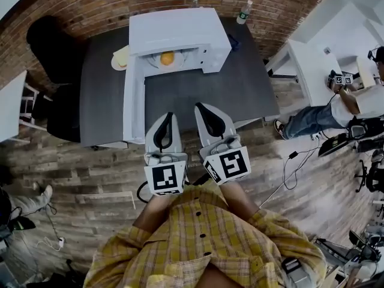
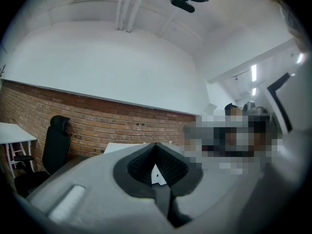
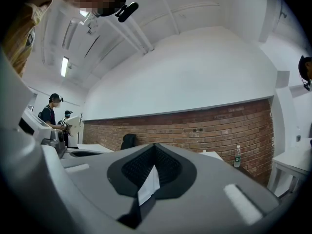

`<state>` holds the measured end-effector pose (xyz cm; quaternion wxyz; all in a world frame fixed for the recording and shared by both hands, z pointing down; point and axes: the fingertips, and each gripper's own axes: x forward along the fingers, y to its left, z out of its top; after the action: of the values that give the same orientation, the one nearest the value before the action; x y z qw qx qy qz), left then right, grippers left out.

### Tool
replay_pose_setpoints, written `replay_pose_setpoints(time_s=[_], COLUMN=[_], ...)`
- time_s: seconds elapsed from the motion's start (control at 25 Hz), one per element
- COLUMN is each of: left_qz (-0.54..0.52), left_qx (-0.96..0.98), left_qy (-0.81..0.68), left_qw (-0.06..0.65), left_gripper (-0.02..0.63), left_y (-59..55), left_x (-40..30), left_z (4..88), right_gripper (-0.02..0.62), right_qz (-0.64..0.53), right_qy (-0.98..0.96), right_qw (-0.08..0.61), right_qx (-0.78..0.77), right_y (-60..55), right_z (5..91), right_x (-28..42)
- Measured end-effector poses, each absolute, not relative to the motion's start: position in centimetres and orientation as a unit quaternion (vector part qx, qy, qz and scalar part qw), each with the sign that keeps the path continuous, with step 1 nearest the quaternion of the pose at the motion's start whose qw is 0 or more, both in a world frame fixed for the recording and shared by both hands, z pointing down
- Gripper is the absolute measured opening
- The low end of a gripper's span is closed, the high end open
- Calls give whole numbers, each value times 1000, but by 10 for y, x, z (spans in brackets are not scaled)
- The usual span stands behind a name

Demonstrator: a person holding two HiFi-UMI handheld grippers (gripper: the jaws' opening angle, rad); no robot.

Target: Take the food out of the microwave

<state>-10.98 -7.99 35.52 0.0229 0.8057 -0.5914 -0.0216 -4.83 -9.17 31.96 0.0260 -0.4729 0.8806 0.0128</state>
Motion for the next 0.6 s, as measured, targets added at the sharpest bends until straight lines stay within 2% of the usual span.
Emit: replay_pose_setpoints(time_s=[0.6], left_qz=[-1], left_qx=[807], left_qy=[-589], left_qw=[45], left_gripper=[0], left_y=[-140], left_x=[-85], left_z=[382], right_gripper=[3], right_qz=[12], right_qy=[882], right_qw=[19], right_qx=[-471], right_y=[-147], right_z=[342], right_x=[-24])
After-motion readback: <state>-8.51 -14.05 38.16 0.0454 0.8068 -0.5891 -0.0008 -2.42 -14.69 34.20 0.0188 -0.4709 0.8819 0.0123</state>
